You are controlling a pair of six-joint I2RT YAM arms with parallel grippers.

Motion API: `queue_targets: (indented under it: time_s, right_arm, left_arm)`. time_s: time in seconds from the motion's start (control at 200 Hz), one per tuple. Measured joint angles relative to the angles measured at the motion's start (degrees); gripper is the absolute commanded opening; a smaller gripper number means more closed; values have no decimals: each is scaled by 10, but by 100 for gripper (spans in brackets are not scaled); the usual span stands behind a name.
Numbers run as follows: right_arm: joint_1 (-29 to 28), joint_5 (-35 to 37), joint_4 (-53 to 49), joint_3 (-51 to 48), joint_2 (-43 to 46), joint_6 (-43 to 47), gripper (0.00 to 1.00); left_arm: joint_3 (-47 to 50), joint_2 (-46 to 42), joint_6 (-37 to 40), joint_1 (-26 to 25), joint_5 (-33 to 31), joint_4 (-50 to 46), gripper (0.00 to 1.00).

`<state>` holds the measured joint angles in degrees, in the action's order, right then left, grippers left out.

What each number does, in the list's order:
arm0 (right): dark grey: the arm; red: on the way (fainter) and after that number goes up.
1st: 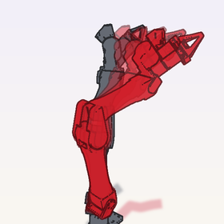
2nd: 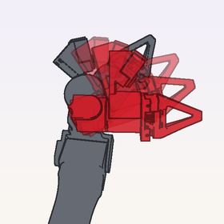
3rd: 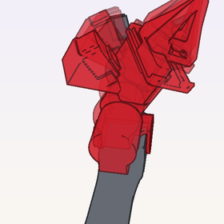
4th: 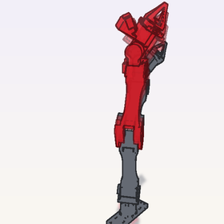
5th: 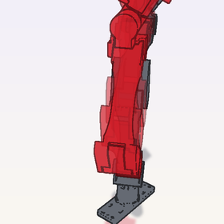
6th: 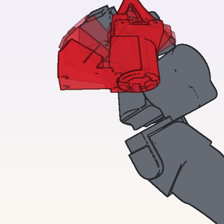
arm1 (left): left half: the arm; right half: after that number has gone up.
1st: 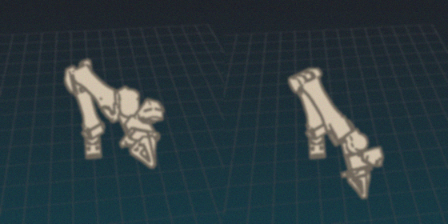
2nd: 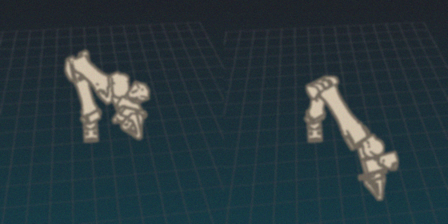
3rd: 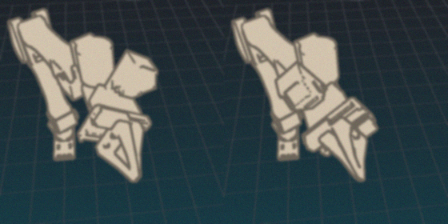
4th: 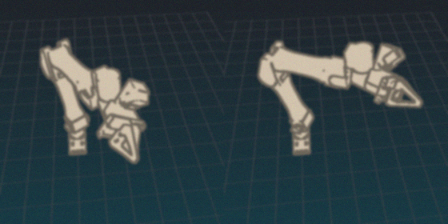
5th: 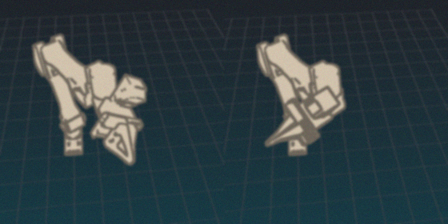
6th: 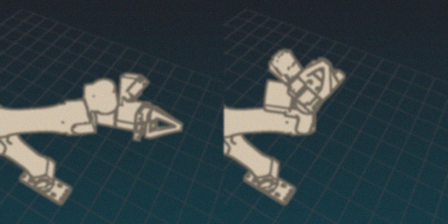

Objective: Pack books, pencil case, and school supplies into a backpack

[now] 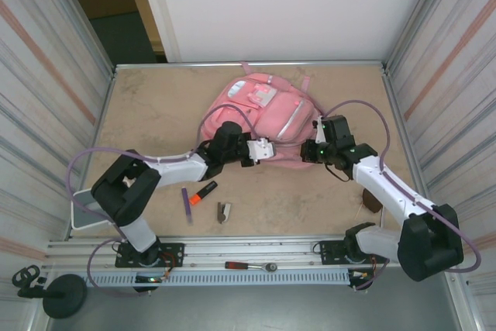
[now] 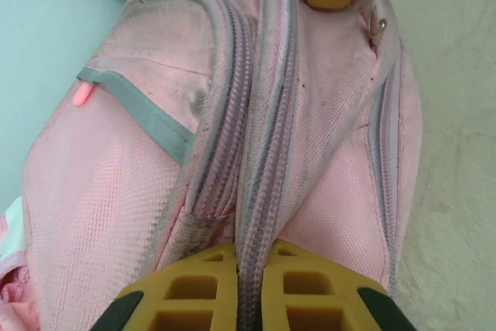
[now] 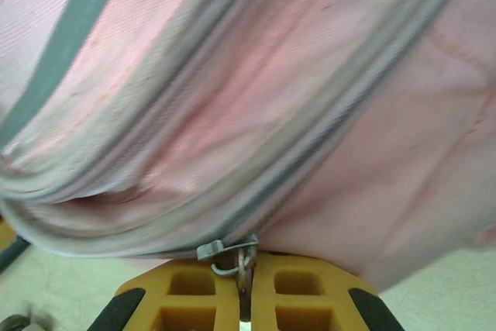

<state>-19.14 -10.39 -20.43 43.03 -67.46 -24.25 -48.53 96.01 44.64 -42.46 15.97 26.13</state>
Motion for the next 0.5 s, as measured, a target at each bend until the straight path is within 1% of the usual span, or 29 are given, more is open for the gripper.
queue_targets:
  time_s: [0.16,0.25,0.281,0.316,0.366,0.406,0.451,0.501]
  right_arm:
    - [-1,-39,12,0,1,10,0]
    - [-12,-55,23,-1,1,10,0]
    - [-17,-59,26,-1,1,10,0]
    - [-22,-62,30,-1,1,10,0]
    - [-29,-63,35,-1,1,10,0]
    - [-34,-59,37,-1,1,10,0]
    - [-34,-53,36,-2,1,10,0]
    - [-38,-47,34,-2,1,9,0]
  left_arm:
    - [31,-30,-12,39,56,9,3]
    - [46,-44,-15,57,71,10,5]
    - [52,-50,-15,62,73,10,8]
    - [56,-55,-15,66,75,8,14]
    - [58,-61,-14,70,76,2,30]
    - [58,-66,-19,73,74,-11,40]
    - [59,-74,-30,80,64,-33,48]
    - [59,-85,-35,85,52,-55,53]
